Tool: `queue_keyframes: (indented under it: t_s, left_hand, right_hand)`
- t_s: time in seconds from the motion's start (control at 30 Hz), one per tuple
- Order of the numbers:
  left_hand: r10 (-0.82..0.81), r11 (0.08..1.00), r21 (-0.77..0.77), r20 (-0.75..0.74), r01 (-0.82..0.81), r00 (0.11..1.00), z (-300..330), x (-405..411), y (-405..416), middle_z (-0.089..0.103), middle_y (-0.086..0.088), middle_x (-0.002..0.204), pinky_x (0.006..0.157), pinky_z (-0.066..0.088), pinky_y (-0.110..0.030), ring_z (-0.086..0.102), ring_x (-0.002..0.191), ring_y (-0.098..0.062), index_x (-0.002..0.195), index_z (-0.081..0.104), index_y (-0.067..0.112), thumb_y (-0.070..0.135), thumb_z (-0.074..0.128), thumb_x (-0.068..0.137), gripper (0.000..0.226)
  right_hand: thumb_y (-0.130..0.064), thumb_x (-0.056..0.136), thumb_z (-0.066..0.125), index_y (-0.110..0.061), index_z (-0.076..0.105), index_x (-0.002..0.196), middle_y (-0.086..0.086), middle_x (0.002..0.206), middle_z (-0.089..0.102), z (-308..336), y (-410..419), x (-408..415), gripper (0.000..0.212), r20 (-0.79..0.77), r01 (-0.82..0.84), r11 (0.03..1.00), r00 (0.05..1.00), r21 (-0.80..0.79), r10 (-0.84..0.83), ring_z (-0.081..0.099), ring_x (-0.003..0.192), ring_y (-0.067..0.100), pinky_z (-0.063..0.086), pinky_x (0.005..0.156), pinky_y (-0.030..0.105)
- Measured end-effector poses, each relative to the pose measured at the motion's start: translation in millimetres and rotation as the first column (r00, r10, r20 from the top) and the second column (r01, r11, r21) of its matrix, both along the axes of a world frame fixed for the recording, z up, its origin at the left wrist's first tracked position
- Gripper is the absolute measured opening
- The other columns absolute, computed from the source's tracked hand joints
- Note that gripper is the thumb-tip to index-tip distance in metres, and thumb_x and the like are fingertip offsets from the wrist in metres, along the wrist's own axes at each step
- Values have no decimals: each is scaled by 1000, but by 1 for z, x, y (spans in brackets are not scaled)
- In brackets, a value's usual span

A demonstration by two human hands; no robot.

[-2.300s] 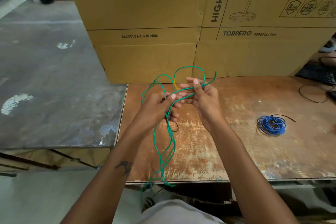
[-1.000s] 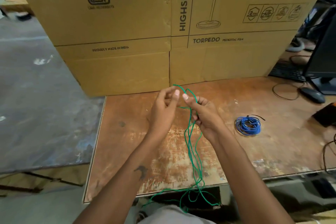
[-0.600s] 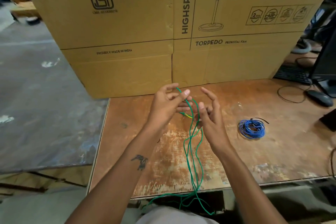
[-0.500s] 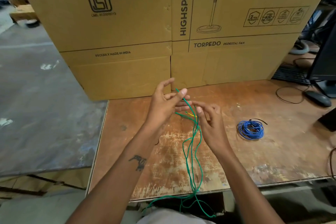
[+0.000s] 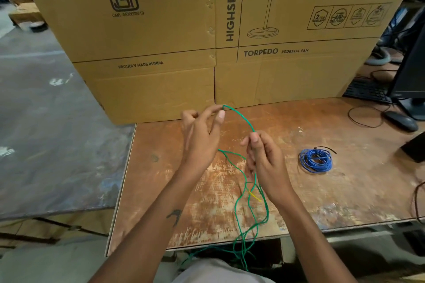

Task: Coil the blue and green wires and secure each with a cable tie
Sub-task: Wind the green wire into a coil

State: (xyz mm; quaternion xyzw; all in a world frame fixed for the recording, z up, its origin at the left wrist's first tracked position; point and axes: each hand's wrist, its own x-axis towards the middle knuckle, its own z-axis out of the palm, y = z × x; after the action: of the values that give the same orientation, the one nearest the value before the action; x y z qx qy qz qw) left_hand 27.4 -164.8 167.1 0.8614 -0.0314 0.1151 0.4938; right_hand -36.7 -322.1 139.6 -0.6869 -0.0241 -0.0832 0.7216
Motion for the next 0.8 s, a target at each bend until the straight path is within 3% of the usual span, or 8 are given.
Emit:
queue_keyframes:
  t_s: [0.1, 0.23, 0.33, 0.4, 0.5, 0.6, 0.67, 0.8]
  left_hand:
    - [-198, 980, -7, 100, 200, 975, 0, -9, 9, 46, 9, 142, 105, 50, -35, 54, 131, -9, 128, 65, 33, 48, 57, 103, 30]
    - [-177, 969, -143, 167, 201, 970, 12, -12, 21, 62, 8, 139, 96, 53, -30, 63, 123, -3, 129, 58, 18, 29, 62, 105, 27]
    - [-297, 938, 259, 250, 231, 922, 14, -7, 39, 57, 11, 145, 113, 43, -33, 52, 137, -4, 139, 56, 23, 23, 67, 100, 41]
    - [-438, 859, 335, 90, 387, 894, 18, -7, 47, 66, 17, 126, 101, 48, -33, 60, 120, 3, 129, 65, 26, 29, 71, 97, 33]
    - [-598, 800, -124, -228, 586, 768, 21, -20, 43, 77, 1, 109, 92, 55, -37, 72, 102, -13, 123, 69, 16, 32, 57, 107, 26]
    - [-687, 685, -564, -289, 461, 667, 16, -34, 40, 76, -14, 99, 87, 58, -39, 75, 91, -27, 129, 64, -1, 18, 46, 110, 32]
    - [-771, 581, -680, -285, 447, 569, 11, -41, 39, 76, -15, 96, 87, 60, -40, 76, 89, -27, 123, 66, -5, 20, 48, 107, 34]
    - [-817, 445, -809, -190, 385, 544, 6, -52, 34, 74, -22, 110, 101, 55, -45, 73, 104, -34, 129, 66, 1, 36, 38, 108, 50]
  right_hand:
    - [-38, 115, 42, -17, 68, 94, -1, 61, 22, 13, -1, 7, 39, -94, -20, 999, 995, 42, 24, 17, 46, 9, 17, 44, 21]
    - [-36, 114, 46, -18, 74, 91, -1, 64, 20, 21, -11, 10, 41, -208, -126, 992, 970, 8, 124, 15, 44, 6, 16, 44, 16]
    - [-38, 113, 50, -23, 78, 89, -13, 56, 34, 24, -17, 9, 40, -190, -138, 956, 978, -258, 90, 29, 44, 2, 25, 51, 22]
    - [-43, 112, 52, -29, 80, 90, -10, 60, 34, 28, -20, 8, 38, -154, -110, 906, 987, -409, 50, 31, 50, 5, 26, 56, 28]
    - [-43, 111, 54, -27, 78, 91, -14, 53, 36, 34, -21, 10, 35, -86, -73, 855, 996, -514, 33, 32, 51, 5, 25, 55, 25]
    - [-41, 112, 54, -25, 75, 92, -15, 62, 40, 35, -24, 20, 33, 5, -35, 912, 999, -408, 41, 33, 58, 7, 30, 60, 34]
    - [-38, 112, 54, -27, 77, 96, -12, 68, 43, 36, -27, 28, 30, 39, -58, 929, 996, -366, 78, 35, 62, 11, 32, 60, 39]
    - [-25, 112, 55, -17, 81, 109, -14, 69, 48, 40, -31, 36, 27, -3, -212, 890, 973, -404, 230, 44, 59, -1, 35, 60, 11]
